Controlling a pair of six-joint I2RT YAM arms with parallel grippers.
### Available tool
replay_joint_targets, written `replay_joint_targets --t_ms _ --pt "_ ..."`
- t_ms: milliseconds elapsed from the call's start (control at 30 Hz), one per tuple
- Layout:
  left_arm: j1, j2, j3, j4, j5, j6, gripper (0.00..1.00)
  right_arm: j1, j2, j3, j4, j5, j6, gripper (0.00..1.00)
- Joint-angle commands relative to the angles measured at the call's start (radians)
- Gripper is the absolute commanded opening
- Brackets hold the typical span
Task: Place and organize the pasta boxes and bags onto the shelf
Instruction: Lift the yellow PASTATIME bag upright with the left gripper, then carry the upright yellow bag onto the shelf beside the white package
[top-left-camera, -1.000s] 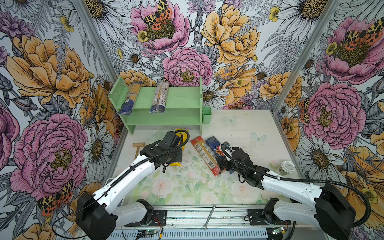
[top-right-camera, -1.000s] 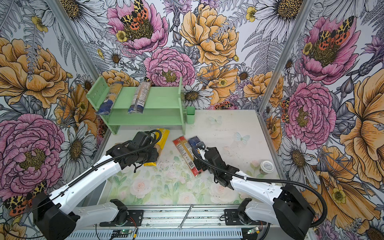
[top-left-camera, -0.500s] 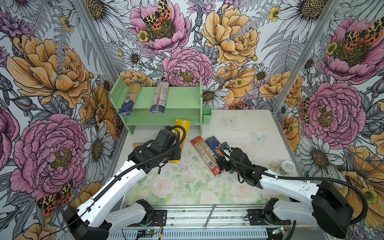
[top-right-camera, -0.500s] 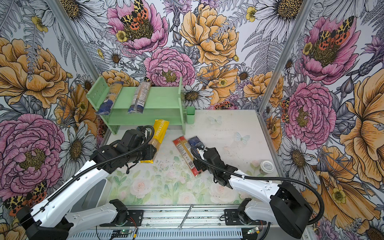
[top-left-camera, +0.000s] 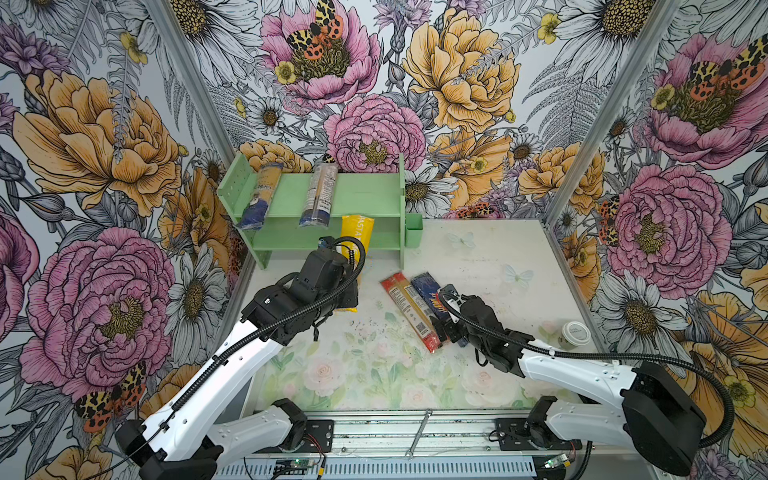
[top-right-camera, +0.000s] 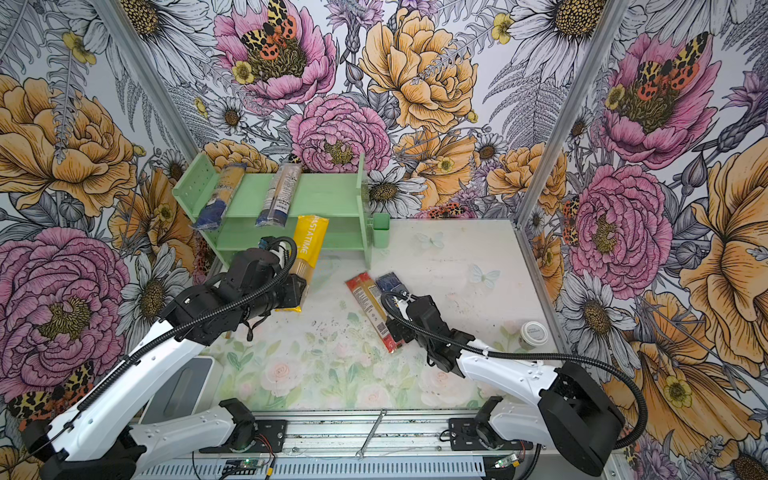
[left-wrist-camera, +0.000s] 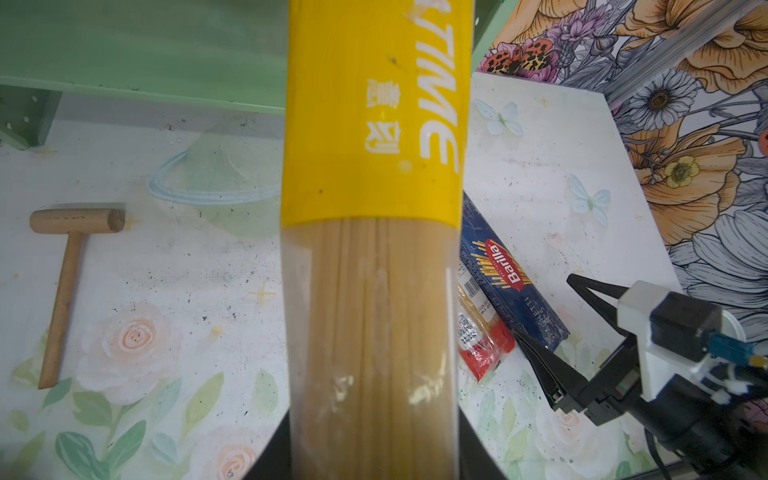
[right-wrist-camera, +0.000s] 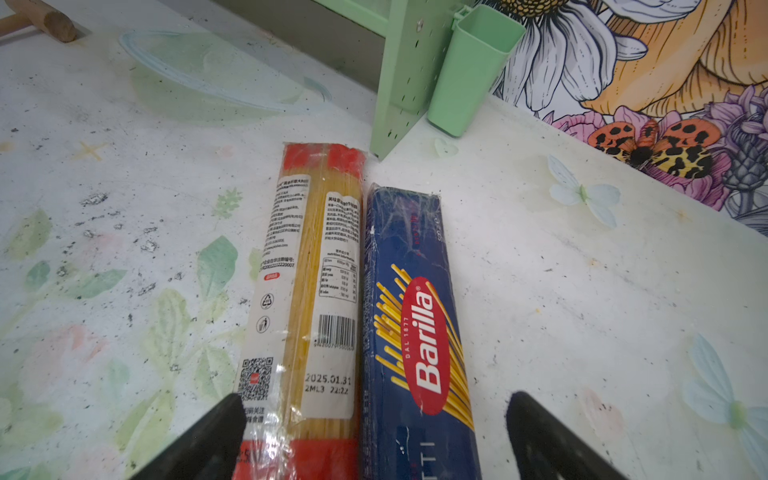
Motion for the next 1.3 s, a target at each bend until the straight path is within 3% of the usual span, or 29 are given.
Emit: replay_joint_targets --t_ms 0,733,1267 --pt "-0.01 -0.005 0.087 0.141 -0.074 0.044 0.0 -0.009 0.002 0.031 0.018 0.003 0.005 1.0" --pt "-0.007 0.264 0.361 0.28 -0.094 0.17 0.0 -0.012 -0.037 0.018 0.002 0.023 0.002 1.0" --pt "0.071 0.373 0.474 0.308 -0.111 0.197 0.0 -0.013 -0.059 0.011 -0.01 0.028 0.004 1.0"
